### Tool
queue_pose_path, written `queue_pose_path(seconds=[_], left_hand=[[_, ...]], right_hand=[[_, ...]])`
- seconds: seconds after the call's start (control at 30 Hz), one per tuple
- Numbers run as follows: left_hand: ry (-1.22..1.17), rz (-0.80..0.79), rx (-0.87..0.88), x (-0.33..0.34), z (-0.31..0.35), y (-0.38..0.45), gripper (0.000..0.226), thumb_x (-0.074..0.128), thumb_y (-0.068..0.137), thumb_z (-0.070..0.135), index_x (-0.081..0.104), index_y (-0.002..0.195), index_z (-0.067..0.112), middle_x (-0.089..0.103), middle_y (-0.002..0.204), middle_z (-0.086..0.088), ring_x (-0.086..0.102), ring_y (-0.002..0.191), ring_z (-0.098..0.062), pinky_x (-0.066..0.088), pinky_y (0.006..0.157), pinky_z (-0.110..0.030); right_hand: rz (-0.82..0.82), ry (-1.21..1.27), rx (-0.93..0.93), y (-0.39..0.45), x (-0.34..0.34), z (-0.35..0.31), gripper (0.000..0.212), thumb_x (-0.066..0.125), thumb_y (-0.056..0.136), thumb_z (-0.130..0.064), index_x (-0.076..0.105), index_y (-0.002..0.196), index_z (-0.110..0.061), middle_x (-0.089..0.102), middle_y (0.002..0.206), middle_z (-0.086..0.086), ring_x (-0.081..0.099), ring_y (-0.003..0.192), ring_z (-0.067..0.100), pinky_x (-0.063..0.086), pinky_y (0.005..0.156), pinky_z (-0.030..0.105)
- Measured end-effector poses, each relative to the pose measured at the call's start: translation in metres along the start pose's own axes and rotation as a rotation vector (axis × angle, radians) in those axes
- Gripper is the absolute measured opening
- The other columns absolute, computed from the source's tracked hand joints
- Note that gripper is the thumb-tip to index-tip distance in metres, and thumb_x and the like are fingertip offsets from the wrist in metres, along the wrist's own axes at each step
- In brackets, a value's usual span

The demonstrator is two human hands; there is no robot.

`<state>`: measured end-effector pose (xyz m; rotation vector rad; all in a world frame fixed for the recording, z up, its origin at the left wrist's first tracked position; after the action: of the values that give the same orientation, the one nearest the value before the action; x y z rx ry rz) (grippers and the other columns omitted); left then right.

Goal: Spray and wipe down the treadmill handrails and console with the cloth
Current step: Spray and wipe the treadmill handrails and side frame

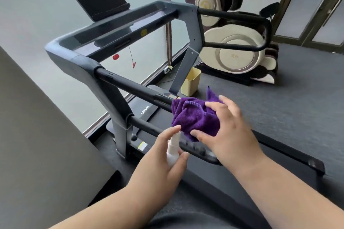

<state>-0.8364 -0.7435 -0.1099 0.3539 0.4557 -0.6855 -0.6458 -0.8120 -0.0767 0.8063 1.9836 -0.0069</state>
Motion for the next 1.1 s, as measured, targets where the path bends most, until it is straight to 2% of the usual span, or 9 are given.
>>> queue_pose_path(seconds=[0.1, 0.2, 0.4, 0.57, 0.67, 0.77, 0.9, 0.93, 1.1], left_hand=[[-0.032, -0.017, 0.003, -0.005, -0.004, 0.003, 0.055, 0.056, 0.084, 0.053, 0.034, 0.133, 0.062, 0.063, 0.083, 0.009, 0.057, 0.055, -0.012, 0.055, 0.057, -0.033], [-0.044, -0.001, 0.027, -0.012, -0.007, 0.006, 0.054, 0.057, 0.084, 0.052, 0.034, 0.131, 0.064, 0.064, 0.088, 0.013, 0.06, 0.062, -0.009, 0.052, 0.063, -0.021], [-0.038, 0.026, 0.025, -0.022, -0.02, 0.012, 0.055, 0.057, 0.083, 0.054, 0.032, 0.13, 0.067, 0.063, 0.103, 0.024, 0.064, 0.088, -0.003, 0.046, 0.074, -0.011], [-0.112, 0.006, 0.059, -0.029, -0.03, 0.017, 0.055, 0.06, 0.087, 0.046, 0.033, 0.132, 0.063, 0.064, 0.098, 0.02, 0.063, 0.084, -0.006, 0.049, 0.078, -0.025], [-0.136, 0.015, 0.089, -0.042, -0.039, 0.021, 0.056, 0.061, 0.089, 0.043, 0.034, 0.134, 0.059, 0.065, 0.096, 0.019, 0.063, 0.078, -0.008, 0.052, 0.075, -0.029], [-0.132, 0.052, 0.14, -0.064, -0.052, 0.027, 0.055, 0.061, 0.091, 0.039, 0.034, 0.136, 0.056, 0.064, 0.096, 0.019, 0.061, 0.073, -0.005, 0.049, 0.07, -0.022], [-0.137, 0.079, 0.191, -0.094, -0.068, 0.038, 0.056, 0.063, 0.092, 0.032, 0.036, 0.138, 0.05, 0.063, 0.095, 0.022, 0.061, 0.073, -0.003, 0.047, 0.07, -0.019], [-0.137, 0.083, 0.207, -0.101, -0.071, 0.042, 0.056, 0.064, 0.092, 0.031, 0.036, 0.139, 0.047, 0.062, 0.095, 0.023, 0.061, 0.074, -0.003, 0.048, 0.071, -0.019], [-0.16, 0.102, 0.24, -0.135, -0.097, 0.065, 0.055, 0.064, 0.092, 0.033, 0.038, 0.139, 0.046, 0.061, 0.093, 0.019, 0.061, 0.077, -0.003, 0.052, 0.074, -0.029]], right_hand=[[-0.011, -0.187, -0.103, 0.015, 0.011, -0.016, 0.061, 0.073, 0.071, -0.063, 0.055, 0.123, -0.037, 0.05, 0.138, 0.005, 0.058, 0.114, 0.032, 0.052, 0.092, 0.042], [-0.09, -0.335, -0.159, 0.036, 0.023, -0.037, 0.05, 0.073, 0.077, -0.057, 0.054, 0.118, -0.036, 0.055, 0.127, 0.006, 0.061, 0.1, 0.033, 0.054, 0.08, 0.042], [-0.299, -0.358, -0.228, 0.096, 0.063, -0.092, 0.05, 0.063, 0.088, -0.05, 0.045, 0.131, -0.032, 0.049, 0.124, 0.009, 0.059, 0.105, 0.032, 0.052, 0.087, 0.042], [-0.392, -0.318, -0.228, 0.117, 0.079, -0.111, 0.057, 0.063, 0.088, -0.047, 0.039, 0.14, -0.04, 0.047, 0.126, 0.006, 0.06, 0.106, 0.031, 0.053, 0.089, 0.041], [-0.4, -0.259, -0.198, 0.111, 0.072, -0.1, 0.057, 0.067, 0.085, -0.046, 0.043, 0.138, -0.046, 0.046, 0.131, -0.001, 0.062, 0.105, 0.024, 0.048, 0.084, 0.032], [-0.409, -0.305, -0.165, 0.107, 0.069, -0.097, 0.068, 0.069, 0.081, -0.05, 0.039, 0.142, -0.045, 0.044, 0.138, -0.002, 0.061, 0.11, 0.023, 0.05, 0.093, 0.035], [-0.362, -0.416, -0.102, 0.118, 0.089, -0.13, 0.086, 0.054, 0.062, -0.087, 0.048, 0.128, -0.032, 0.05, 0.127, 0.003, 0.055, 0.113, 0.029, 0.051, 0.092, 0.042], [-0.33, -0.442, -0.104, 0.123, 0.099, -0.142, 0.087, 0.051, 0.062, -0.09, 0.049, 0.124, -0.028, 0.051, 0.123, 0.004, 0.055, 0.112, 0.029, 0.052, 0.09, 0.043], [-0.213, -0.526, -0.205, 0.16, 0.154, -0.195, 0.061, 0.061, 0.084, -0.066, 0.045, 0.124, -0.022, 0.052, 0.119, 0.006, 0.057, 0.106, 0.031, 0.05, 0.084, 0.041]])
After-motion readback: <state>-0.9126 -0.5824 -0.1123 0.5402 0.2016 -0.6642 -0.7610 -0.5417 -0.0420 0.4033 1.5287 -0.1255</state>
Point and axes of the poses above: each hand's wrist, its own y-axis towards the middle knuckle, its own x-axis out of the palm, z = x × y, the point moved 2 cm from there along y, towards the middle knuckle
